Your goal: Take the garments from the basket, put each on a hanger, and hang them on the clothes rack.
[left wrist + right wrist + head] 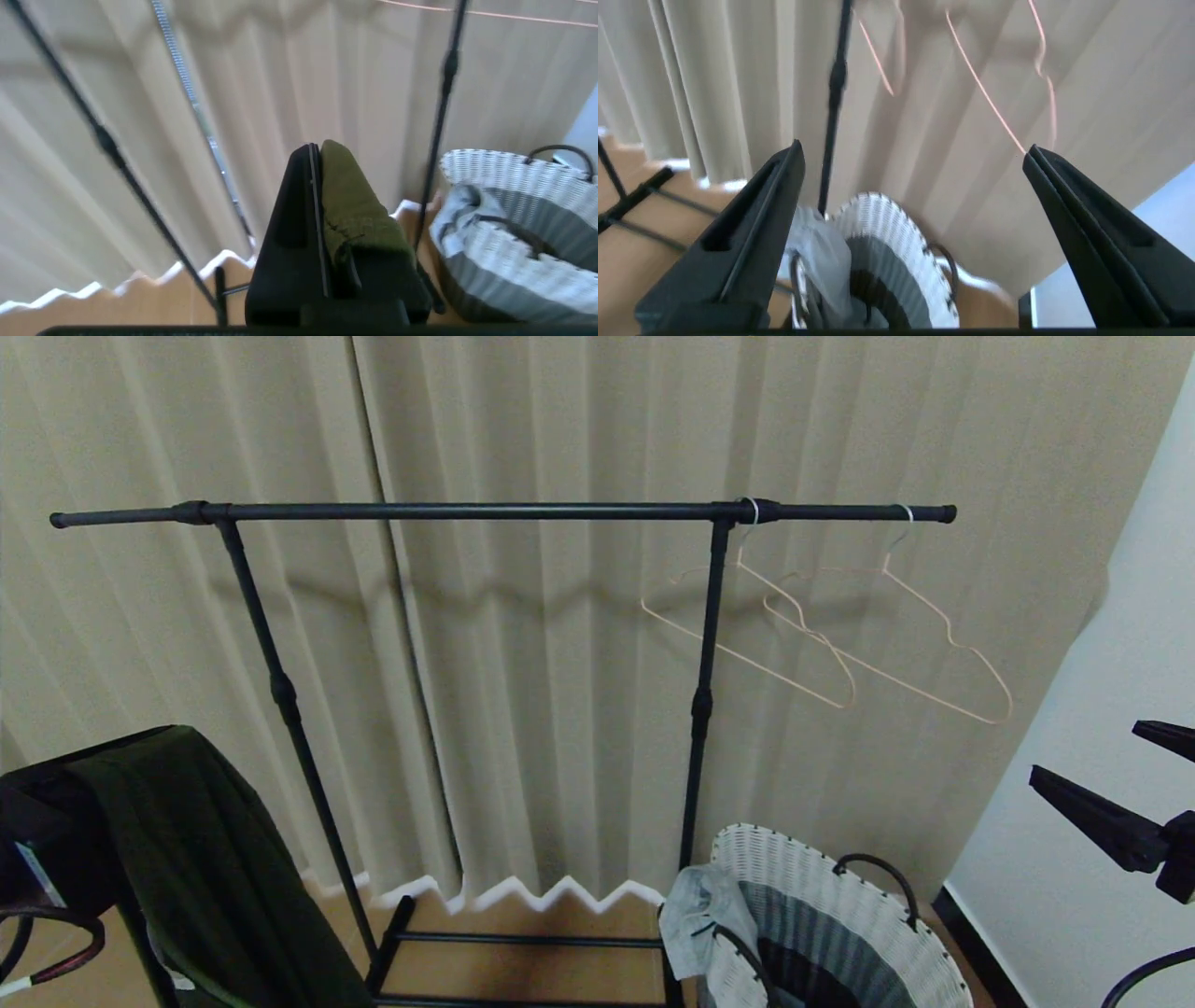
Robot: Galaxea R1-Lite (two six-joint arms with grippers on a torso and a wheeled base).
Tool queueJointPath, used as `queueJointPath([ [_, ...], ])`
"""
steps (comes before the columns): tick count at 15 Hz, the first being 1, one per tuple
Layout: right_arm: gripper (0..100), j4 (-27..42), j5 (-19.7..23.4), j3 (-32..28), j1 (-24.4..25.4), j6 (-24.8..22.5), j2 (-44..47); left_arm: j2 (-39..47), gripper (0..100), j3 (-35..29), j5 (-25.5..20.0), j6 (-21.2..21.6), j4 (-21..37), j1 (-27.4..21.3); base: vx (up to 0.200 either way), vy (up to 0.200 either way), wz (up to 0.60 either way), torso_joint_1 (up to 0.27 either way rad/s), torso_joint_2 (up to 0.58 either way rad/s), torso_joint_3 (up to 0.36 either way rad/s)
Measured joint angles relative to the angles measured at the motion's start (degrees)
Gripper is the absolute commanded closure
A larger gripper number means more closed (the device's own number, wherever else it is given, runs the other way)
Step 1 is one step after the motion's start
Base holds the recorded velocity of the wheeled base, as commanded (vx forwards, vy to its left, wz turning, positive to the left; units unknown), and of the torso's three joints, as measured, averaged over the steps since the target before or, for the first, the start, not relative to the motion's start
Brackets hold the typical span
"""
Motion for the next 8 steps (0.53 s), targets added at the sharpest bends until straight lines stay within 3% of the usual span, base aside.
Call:
queueJointPath([
  [8, 0, -0.09, -0.07, -0.21, -0.06, -0.05, 0.63, 0.17, 100, 0.13, -0.02, -0.01, 0.02, 0.0, 0.0, 0.0, 0.0, 0.0, 0.0, 0.0],
])
